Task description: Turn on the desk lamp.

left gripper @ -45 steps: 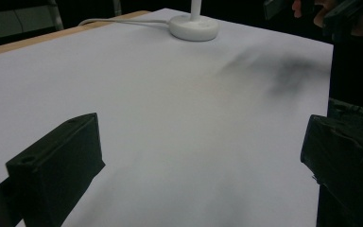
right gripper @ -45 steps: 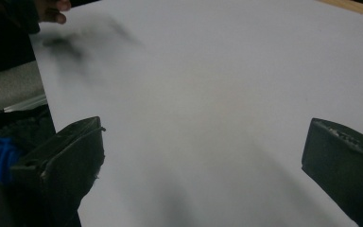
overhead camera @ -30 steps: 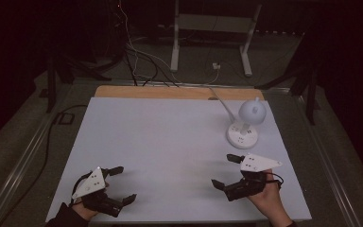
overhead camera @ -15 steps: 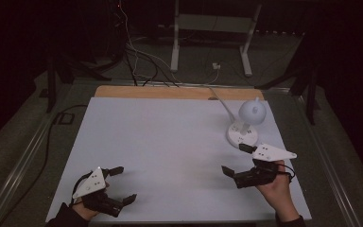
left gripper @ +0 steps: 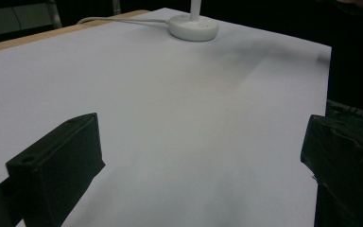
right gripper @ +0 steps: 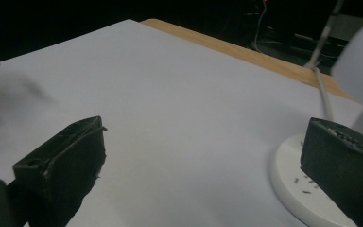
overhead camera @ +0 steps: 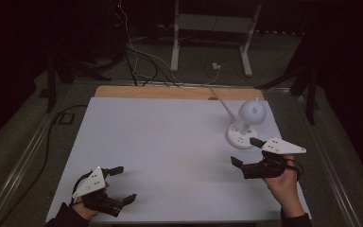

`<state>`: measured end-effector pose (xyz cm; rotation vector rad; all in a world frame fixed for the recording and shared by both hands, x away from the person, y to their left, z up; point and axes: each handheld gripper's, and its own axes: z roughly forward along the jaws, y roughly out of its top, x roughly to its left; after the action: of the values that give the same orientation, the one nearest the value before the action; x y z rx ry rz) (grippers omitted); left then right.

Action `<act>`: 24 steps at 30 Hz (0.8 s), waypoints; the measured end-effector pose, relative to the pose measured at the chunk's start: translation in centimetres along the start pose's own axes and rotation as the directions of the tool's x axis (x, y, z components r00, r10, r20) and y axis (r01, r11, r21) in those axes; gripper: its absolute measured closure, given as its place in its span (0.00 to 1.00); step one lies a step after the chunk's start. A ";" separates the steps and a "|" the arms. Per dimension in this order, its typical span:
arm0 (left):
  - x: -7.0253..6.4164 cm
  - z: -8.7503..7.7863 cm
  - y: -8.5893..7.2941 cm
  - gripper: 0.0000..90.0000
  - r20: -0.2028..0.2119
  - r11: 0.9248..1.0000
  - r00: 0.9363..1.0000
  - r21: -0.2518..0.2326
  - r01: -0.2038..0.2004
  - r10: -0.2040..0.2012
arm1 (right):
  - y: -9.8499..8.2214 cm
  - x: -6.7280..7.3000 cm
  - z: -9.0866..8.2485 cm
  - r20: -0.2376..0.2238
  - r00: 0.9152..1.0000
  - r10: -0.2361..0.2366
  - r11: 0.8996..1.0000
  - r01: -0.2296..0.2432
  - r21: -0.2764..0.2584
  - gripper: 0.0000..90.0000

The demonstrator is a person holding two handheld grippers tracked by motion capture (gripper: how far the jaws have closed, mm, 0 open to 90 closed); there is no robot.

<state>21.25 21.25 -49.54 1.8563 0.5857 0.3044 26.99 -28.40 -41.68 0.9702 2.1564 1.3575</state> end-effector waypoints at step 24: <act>0.0 0.0 0.0 0.00 0.000 1.000 1.000 0.001 0.001 -0.001 | -2.0 -4.6 0.1 0.179 0.979 0.096 0.994 -0.104 0.035 0.00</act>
<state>21.28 21.27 -49.54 1.8568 0.5869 0.3029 29.45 -32.34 -43.59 1.1842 2.0361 1.2227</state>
